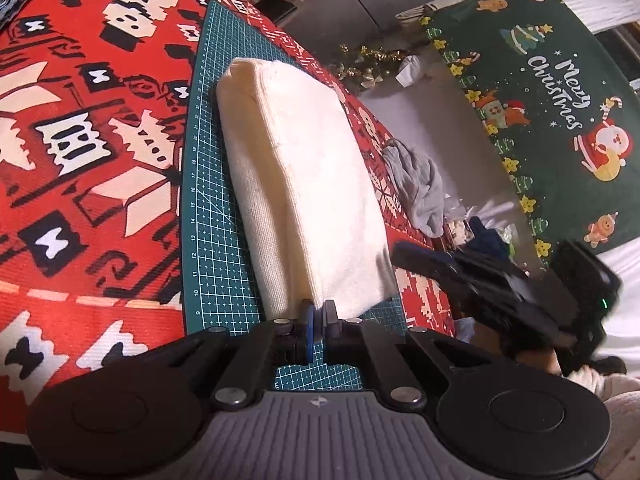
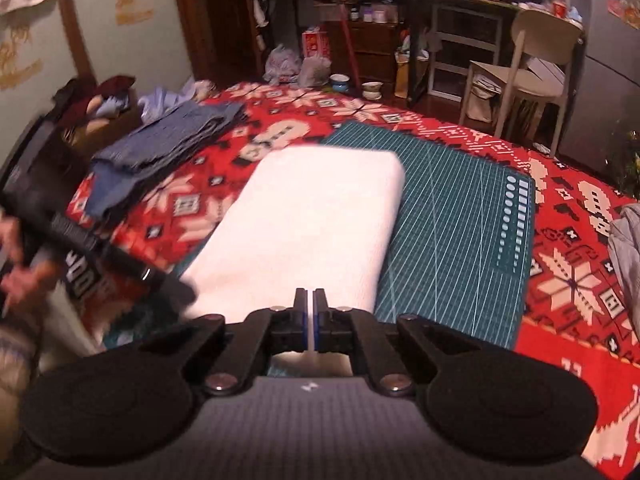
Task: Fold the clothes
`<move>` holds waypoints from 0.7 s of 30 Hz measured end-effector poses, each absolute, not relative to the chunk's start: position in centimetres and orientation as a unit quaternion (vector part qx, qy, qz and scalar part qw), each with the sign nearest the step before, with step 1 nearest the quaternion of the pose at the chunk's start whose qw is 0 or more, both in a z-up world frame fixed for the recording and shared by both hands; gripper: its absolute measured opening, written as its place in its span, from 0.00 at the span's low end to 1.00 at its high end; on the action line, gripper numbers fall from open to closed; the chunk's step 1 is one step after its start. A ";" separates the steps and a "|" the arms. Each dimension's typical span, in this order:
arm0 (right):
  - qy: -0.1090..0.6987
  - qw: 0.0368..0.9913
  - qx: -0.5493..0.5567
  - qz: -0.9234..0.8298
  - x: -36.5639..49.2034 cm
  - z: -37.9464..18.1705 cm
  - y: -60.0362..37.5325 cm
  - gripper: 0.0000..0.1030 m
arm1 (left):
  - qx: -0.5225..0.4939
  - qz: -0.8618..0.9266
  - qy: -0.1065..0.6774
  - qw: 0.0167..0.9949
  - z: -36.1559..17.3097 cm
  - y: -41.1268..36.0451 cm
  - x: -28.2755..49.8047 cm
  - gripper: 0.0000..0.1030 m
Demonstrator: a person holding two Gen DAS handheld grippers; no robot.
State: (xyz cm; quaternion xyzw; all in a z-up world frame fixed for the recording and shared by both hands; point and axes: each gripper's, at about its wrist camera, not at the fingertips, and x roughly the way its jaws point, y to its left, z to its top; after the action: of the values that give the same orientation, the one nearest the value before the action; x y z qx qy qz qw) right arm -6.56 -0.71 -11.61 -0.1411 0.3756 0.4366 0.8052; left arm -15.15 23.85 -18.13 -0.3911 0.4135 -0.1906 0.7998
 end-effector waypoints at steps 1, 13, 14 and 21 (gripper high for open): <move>0.389 0.801 -0.143 0.433 -5.9 -12.3 -0.4 0.04 | -0.387 -0.190 0.414 0.802 -18.0 23.8 -15.2 0.04; 0.402 0.795 -0.146 0.431 -6.1 -13.8 -0.6 0.04 | -0.352 -0.166 0.371 0.843 -14.5 26.2 -12.5 0.25; 0.404 0.794 -0.143 0.431 -6.1 -13.8 -0.5 0.04 | -0.351 -0.156 0.371 0.845 -14.7 26.7 -11.7 0.27; 0.402 0.794 -0.143 0.433 -6.1 -13.9 -0.7 0.04 | -0.372 -0.111 0.364 0.847 -15.3 29.5 -6.7 0.27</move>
State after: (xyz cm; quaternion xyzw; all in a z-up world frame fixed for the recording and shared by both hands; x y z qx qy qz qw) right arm -6.12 -0.69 -13.87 -0.1427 0.4023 0.4330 0.7939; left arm -6.74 29.47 -15.30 -0.3724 0.3638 -0.1113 0.8465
